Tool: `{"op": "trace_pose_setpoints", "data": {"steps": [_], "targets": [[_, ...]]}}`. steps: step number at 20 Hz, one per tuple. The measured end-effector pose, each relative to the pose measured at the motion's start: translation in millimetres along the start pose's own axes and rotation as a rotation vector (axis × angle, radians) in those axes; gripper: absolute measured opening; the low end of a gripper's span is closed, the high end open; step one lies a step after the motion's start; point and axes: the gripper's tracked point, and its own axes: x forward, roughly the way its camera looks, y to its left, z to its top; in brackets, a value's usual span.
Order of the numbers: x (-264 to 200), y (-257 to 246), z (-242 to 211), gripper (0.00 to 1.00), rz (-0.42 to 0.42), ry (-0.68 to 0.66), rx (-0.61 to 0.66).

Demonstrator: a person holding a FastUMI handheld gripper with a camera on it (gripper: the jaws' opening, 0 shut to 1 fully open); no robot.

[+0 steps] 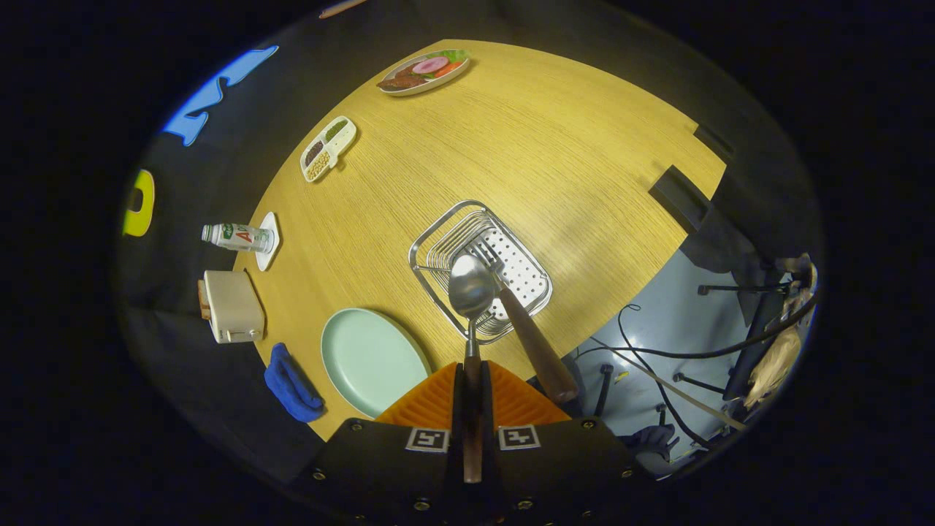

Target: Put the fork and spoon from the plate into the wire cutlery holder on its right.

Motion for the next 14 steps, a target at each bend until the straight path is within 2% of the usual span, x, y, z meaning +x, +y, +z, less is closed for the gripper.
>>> {"op": "trace_pose_setpoints", "data": {"steps": [2, 3, 6, 7, 9, 10, 14], "targets": [[-4.8, -2.2, 5.3, 0.18, 0.0, -0.02, 0.005], [-6.6, -4.2, 7.4, 0.18, 0.001, -0.033, 0.005], [-13.7, -3.3, 12.2, 0.36, 0.009, -0.055, 0.031], [-13.9, -1.6, 12.8, 0.36, 0.022, -0.058, 0.042], [-14.6, -1.5, 10.7, 0.47, 0.03, -0.057, 0.055], [-15.3, -2.7, 10.9, 0.49, 0.029, -0.061, 0.056], [-21.2, -0.1, 13.0, 0.5, 0.042, -0.076, 0.07]]}}
